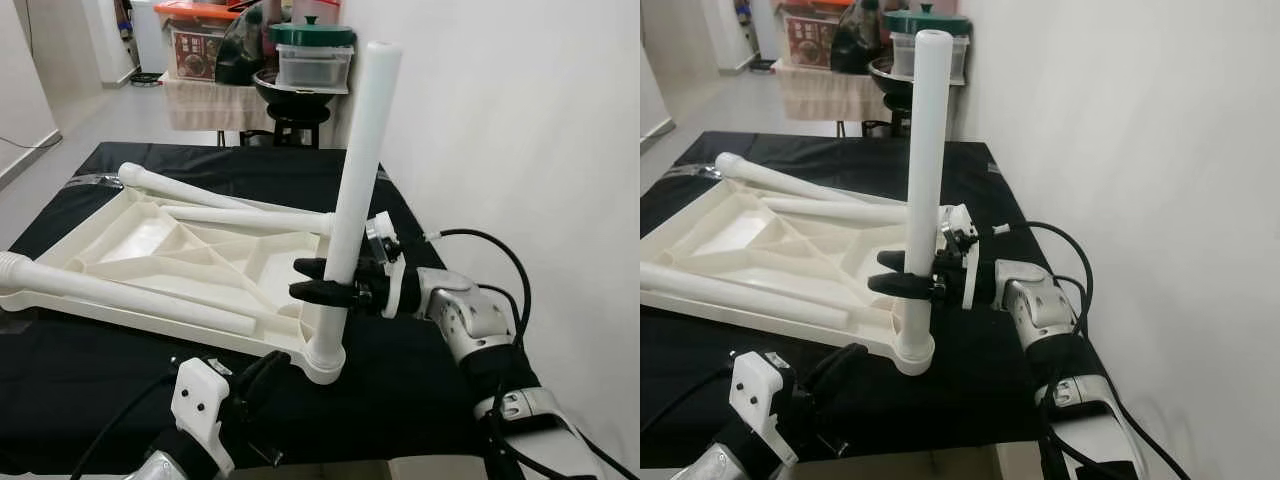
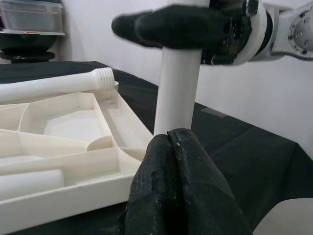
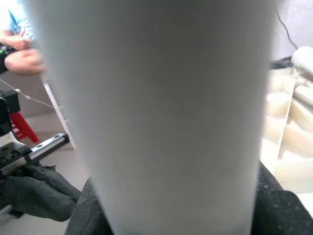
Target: Building children table
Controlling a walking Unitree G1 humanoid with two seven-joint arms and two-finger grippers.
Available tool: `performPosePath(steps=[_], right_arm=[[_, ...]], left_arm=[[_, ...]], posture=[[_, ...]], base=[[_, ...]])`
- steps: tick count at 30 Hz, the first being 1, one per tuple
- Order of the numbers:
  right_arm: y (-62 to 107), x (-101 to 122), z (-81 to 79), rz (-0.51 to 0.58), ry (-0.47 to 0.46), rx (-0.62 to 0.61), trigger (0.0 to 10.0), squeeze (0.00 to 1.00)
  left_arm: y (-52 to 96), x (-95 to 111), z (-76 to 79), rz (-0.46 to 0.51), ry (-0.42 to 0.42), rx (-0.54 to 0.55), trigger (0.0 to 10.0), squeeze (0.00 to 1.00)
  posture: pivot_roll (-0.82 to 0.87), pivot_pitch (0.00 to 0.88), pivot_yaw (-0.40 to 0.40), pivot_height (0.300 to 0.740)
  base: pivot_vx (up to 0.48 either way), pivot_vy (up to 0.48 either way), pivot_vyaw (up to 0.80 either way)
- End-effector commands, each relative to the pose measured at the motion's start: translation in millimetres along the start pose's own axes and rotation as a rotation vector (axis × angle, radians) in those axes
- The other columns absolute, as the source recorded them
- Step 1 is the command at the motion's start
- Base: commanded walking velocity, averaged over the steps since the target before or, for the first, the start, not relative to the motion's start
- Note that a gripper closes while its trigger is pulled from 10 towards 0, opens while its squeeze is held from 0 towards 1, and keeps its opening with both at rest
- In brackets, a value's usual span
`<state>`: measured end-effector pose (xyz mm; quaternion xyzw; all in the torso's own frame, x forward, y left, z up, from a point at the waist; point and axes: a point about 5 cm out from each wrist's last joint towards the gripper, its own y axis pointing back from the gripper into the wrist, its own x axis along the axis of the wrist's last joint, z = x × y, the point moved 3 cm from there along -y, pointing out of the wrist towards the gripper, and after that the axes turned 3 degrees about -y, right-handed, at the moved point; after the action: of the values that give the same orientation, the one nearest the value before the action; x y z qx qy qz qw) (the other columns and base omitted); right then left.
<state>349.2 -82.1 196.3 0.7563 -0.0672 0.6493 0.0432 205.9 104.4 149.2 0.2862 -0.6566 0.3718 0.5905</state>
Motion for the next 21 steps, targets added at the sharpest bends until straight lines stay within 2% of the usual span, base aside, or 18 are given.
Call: performPosePath(steps=[1, 4, 8, 9, 10, 11, 12, 13, 14, 15, 16, 17, 18, 20, 21], right_arm=[[2.7, -9, -1.5, -0.020, -0.033, 0.015, 0.0, 0.00], [6.2, -14, -4.6, -0.030, -0.010, -0.009, 0.0, 0.00], [9.2, -22, -5.9, -0.039, 0.038, -0.136, 0.0, 0.00], [9.2, -22, -5.9, -0.039, 0.038, -0.136, 0.0, 0.00], [3.5, -29, -3.1, -0.031, 0.021, -0.272, 0.0, 0.00], [4.0, -33, 15.0, 0.045, -0.032, -0.722, 0.0, 0.00], [4.0, -33, 15.0, 0.045, -0.032, -0.722, 0.0, 0.00], [7.5, -53, 7.1, 0.039, -0.150, -0.979, 0.0, 0.00], [7.5, -53, 7.1, 0.039, -0.150, -0.979, 0.0, 0.00], [-0.2, -63, -7.7, 0.045, -0.188, -1.042, 0.0, 0.00], [-6.3, -66, -19.1, 0.042, -0.173, -1.055, 0.0, 0.00], [-13.5, -65, -21.9, 0.052, -0.158, -0.989, 0.0, 0.00], [-10.7, -60, -15.9, 0.048, -0.113, -0.984, 0.0, 0.00], [-5.9, -57, -10.4, 0.042, -0.089, -0.997, 0.0, 0.00], [-3.1, -58, -6.1, 0.024, -0.091, -1.016, 1.4, 0.00]], left_arm=[[0.8, -2, 0.7, -0.007, -0.002, 0.004, 10.0, 0.00], [1.2, -2, 1.2, -0.007, -0.001, 0.003, 10.0, 0.00], [2.6, -2, 1.7, -0.008, -0.001, 0.003, 10.0, 0.00], [2.6, -2, 1.7, -0.008, -0.001, 0.003, 10.0, 0.00], [3.5, -1, 1.5, -0.008, -0.001, 0.003, 10.0, 0.00], [4.6, 0, 0.5, -0.008, -0.002, 0.003, 10.0, 0.00], [4.6, 0, 0.5, -0.008, -0.002, 0.003, 10.0, 0.00], [5.3, 0, -0.5, -0.009, -0.002, 0.004, 10.0, 0.00], [5.3, 0, -0.5, -0.009, -0.002, 0.004, 10.0, 0.00], [5.8, 1, -1.3, -0.009, -0.003, 0.004, 10.0, 0.00], [6.0, 1, -1.9, -0.009, -0.004, 0.004, 10.0, 0.00], [6.1, 1, -2.6, -0.011, -0.004, 0.004, 10.0, 0.00], [5.6, 0, -3.0, -0.012, -0.003, 0.003, 10.0, 0.00], [5.3, 0, -3.2, -0.012, -0.003, 0.002, 10.0, 0.00], [4.7, 0, -3.1, -0.011, -0.002, 0.001, 10.0, 0.00]], posture=[[0.04, 0.000, -0.100, 0.740], [0.04, 0.000, -0.097, 0.740], [0.03, 0.000, -0.095, 0.740], [0.03, 0.000, -0.095, 0.740], [0.03, 0.000, -0.097, 0.740], [0.02, 0.000, -0.096, 0.740], [0.02, 0.000, -0.096, 0.740], [0.02, 0.000, -0.092, 0.740], [0.02, 0.000, -0.092, 0.740], [0.02, 0.000, -0.082, 0.740], [0.02, 0.000, -0.082, 0.740], [0.00, 0.000, -0.066, 0.740], [0.01, 0.000, -0.071, 0.740], [0.01, 0.000, -0.075, 0.740], [0.02, 0.000, -0.084, 0.740]], base=[[0.000, 0.000, 0.00], [0.000, 0.000, 0.00], [0.000, 0.000, 0.00], [0.000, 0.000, 0.00], [0.000, 0.000, 0.00], [0.000, 0.000, 0.00], [0.000, 0.000, 0.00], [0.000, 0.000, 0.00], [0.000, 0.000, 0.00], [0.000, 0.000, 0.00], [0.000, 0.000, 0.00], [0.000, 0.000, 0.00], [0.000, 0.000, 0.00], [0.000, 0.000, 0.00], [0.000, 0.000, 0.00]])
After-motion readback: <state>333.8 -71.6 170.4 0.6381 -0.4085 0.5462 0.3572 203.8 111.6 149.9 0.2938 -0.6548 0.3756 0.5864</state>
